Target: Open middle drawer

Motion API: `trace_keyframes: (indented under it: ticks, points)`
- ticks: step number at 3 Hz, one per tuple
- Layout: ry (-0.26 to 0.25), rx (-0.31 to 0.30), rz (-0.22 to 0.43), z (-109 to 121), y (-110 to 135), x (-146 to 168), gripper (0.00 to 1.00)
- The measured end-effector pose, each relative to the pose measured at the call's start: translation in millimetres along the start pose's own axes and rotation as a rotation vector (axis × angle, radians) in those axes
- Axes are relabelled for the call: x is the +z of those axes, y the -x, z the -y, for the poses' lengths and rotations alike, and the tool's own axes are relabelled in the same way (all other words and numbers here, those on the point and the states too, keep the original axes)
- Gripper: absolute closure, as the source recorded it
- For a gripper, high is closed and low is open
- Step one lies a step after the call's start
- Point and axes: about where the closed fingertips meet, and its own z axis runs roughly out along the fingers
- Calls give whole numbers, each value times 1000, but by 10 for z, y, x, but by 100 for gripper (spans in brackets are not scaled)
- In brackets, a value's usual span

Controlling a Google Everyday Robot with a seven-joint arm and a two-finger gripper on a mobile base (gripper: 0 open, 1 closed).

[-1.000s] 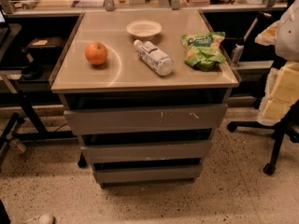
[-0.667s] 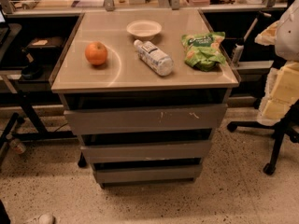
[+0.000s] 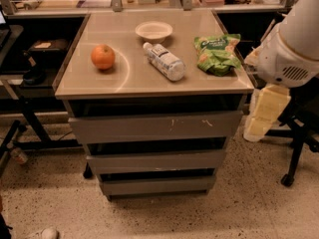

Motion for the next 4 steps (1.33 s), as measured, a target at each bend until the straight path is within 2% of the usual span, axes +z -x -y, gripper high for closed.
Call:
trace_keyframes:
  ticks: [1, 2, 3, 4]
  points:
    - [52, 4, 4, -11, 44, 443, 0]
    - [121, 37, -18, -95, 71, 866, 0]
    - [121, 37, -18, -95, 71, 866, 0]
    - [183, 83, 15, -309, 93, 1263, 0]
